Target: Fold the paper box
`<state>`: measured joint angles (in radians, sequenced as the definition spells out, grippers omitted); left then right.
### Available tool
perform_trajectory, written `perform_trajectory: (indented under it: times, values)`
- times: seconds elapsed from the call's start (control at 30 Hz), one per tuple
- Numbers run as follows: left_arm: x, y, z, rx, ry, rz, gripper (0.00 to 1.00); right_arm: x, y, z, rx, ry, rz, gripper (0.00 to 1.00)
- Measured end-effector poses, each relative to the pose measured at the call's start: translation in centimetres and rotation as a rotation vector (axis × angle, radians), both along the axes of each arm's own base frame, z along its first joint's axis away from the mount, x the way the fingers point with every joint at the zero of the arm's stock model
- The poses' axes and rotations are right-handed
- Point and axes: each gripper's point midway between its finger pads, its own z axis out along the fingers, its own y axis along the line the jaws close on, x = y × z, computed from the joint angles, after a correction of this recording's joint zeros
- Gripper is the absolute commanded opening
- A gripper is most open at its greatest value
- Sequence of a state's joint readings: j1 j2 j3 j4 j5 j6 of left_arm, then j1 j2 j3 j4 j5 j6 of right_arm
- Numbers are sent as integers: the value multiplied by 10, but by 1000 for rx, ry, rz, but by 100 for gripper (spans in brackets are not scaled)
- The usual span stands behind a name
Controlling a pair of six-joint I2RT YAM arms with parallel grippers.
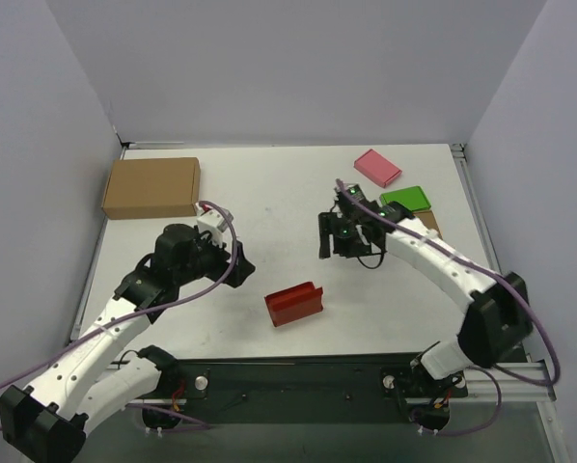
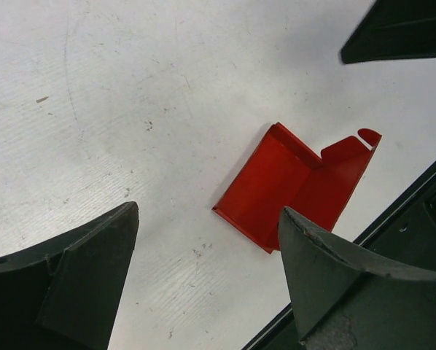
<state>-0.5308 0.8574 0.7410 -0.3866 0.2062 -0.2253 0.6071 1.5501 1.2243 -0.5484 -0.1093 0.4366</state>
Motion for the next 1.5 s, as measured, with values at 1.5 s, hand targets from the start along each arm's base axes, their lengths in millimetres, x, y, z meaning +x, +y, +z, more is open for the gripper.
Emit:
perform_trajectory:
  times: [1.5]
  values:
    - [75, 22, 23, -112, -2, 139, 88, -2, 71, -77, 364, -128, -288, 44]
